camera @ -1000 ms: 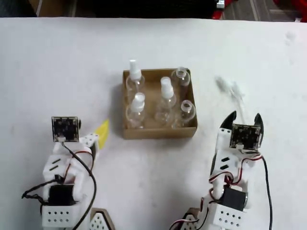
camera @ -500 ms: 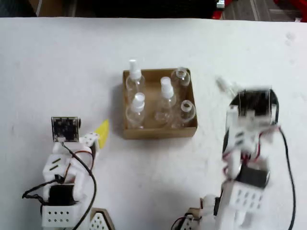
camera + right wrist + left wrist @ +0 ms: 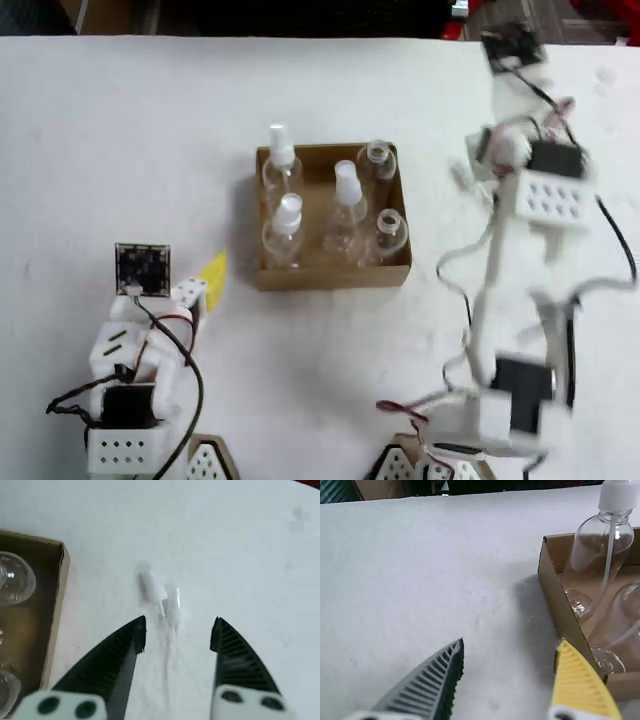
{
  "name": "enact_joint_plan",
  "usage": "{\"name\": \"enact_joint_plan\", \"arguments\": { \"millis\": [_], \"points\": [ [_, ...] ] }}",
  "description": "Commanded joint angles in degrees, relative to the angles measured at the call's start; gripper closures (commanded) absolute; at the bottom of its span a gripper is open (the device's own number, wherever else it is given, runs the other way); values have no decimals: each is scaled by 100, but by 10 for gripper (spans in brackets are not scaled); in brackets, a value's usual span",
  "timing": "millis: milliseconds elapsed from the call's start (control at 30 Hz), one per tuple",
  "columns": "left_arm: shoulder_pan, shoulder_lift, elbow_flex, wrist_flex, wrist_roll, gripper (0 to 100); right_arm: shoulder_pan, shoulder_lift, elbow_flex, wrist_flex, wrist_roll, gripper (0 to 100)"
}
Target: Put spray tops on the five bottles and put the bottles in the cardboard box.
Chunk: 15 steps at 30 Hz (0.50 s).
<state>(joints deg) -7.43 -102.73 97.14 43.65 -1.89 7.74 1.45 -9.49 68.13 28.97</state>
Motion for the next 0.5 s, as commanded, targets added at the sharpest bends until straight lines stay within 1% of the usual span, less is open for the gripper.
{"name": "enact_joint_plan", "arguments": {
  "millis": [0,133,233,367,467],
  "points": [
    [75,-31,-26,-185,-97,733,-189,1446,-1829,813,466,808],
    [75,-31,-35,-185,-105,733,-180,3108,-3666,1675,844,808],
    [75,-31,-44,-185,-105,733,-189,4286,-5055,2255,923,808],
    [57,-31,-53,-185,-105,733,-171,5675,-6804,2615,967,808],
    [48,-31,-53,-185,-105,733,-171,6501,-7780,2642,1064,808]
  ]
}}
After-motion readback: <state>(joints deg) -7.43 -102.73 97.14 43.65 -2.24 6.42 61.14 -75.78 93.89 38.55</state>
